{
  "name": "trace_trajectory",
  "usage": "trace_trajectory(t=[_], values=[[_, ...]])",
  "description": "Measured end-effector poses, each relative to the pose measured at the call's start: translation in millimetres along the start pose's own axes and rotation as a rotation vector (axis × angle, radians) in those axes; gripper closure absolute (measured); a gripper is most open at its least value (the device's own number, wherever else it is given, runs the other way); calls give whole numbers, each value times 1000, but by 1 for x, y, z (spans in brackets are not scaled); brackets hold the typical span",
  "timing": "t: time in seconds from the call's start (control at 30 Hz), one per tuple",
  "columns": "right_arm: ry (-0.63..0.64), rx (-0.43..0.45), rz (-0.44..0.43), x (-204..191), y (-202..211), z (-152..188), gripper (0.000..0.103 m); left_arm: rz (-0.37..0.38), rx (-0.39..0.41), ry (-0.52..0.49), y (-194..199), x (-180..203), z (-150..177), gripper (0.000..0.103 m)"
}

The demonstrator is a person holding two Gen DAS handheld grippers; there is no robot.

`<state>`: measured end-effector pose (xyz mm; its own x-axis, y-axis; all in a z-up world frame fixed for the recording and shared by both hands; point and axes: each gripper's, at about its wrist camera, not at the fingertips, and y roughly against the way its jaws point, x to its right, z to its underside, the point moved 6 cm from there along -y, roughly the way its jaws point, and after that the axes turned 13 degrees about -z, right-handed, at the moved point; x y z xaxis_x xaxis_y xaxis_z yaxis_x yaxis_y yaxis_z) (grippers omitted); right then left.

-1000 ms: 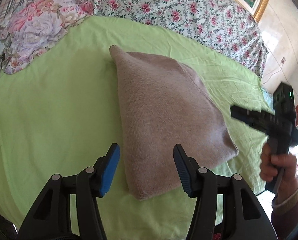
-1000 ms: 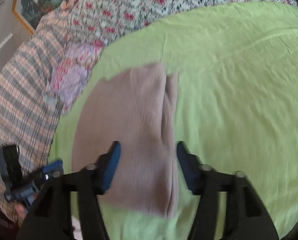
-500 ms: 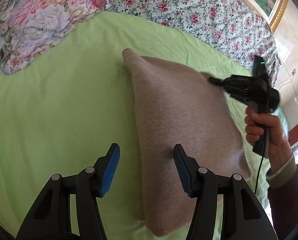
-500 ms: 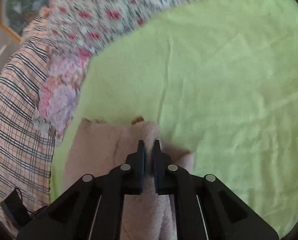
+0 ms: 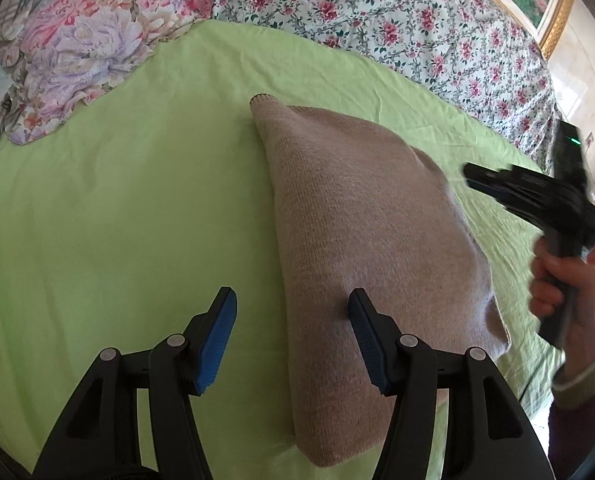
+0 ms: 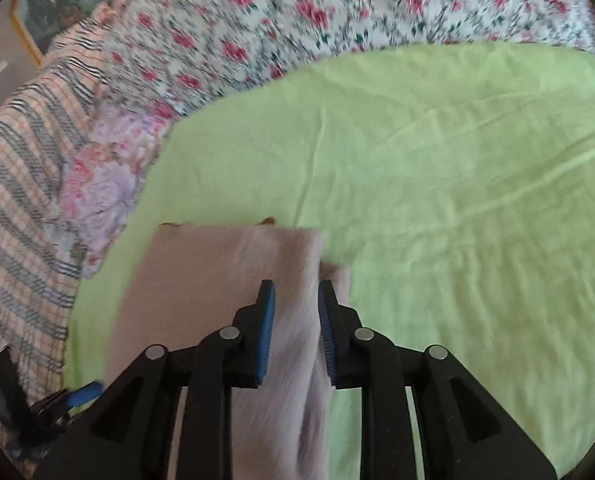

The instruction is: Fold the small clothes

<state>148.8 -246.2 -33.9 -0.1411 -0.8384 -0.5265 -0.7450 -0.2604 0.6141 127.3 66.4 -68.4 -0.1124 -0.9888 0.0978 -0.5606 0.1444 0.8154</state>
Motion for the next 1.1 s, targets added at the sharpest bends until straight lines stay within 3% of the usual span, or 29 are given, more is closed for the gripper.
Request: trace_trajectory(t=[0.1, 0.37, 0.7, 0.97, 1.1], values=[[6, 6, -38, -20, 26, 31, 60, 3, 5, -14, 7, 3, 8, 44], [2, -42, -52, -39, 57, 108, 59, -2, 7, -72, 27, 10, 39, 44], [-11, -51, -35, -48, 80, 151, 48, -46, -9, -126, 40, 8, 75, 33], [36, -74, -12, -64, 88, 178, 27, -118, -8, -156, 49, 0, 96, 31], [95, -88, -1, -74, 92, 194, 20, -171, 10, -162, 59, -4, 105, 21]])
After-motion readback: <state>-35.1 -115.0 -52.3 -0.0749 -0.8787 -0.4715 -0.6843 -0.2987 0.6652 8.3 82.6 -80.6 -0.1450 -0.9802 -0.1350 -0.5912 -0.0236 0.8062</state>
